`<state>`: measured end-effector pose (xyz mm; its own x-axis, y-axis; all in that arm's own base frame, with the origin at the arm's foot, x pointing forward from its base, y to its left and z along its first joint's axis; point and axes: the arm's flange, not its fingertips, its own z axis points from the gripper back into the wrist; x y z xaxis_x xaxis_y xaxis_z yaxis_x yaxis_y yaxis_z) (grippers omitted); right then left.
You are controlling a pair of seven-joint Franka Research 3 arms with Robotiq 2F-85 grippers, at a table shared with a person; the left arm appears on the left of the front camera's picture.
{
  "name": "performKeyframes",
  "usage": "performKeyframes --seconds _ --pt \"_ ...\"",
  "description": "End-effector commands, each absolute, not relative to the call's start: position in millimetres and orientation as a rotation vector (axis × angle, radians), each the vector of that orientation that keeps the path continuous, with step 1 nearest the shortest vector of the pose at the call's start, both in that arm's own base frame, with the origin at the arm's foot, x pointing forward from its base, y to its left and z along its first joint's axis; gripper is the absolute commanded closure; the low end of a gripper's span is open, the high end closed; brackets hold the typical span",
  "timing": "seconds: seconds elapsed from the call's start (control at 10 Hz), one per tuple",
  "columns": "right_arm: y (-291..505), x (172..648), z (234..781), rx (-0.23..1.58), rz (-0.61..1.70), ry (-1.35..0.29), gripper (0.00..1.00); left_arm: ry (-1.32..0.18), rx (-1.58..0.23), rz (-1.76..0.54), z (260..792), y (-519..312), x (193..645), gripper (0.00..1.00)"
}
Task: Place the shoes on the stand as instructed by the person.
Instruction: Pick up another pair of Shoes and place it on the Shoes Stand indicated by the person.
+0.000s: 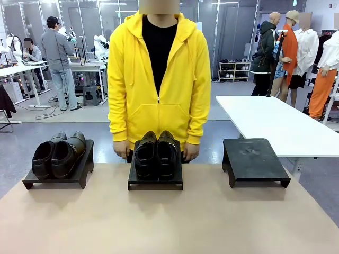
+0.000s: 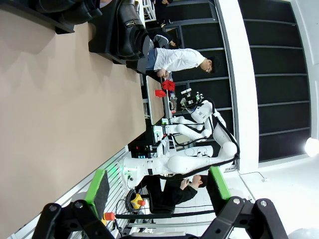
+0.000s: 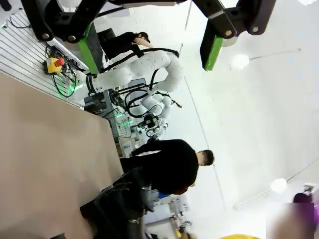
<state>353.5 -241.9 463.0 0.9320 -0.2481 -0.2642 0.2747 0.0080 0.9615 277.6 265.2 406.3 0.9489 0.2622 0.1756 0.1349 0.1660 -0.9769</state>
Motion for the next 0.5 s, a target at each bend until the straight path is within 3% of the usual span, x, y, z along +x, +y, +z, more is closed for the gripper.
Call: performKeyframes --seconds 0.0,0.3,0.4 --pt "-270.6 354.9 439.4 1.509 -0.338 -0.014 0.00 -0.341 -1.405 0.076 407.8 263.0 274.3 0.00" --pt "-290.7 366.4 421.6 1.539 -0.434 -0.045 0.00 -0.341 -1.405 0.076 407.8 263.0 274.3 0.00" --pt "-284.8 347.6 430.7 1.546 -0.391 -0.028 0.00 -0.341 -1.405 0.076 407.8 263.0 274.3 0.00"
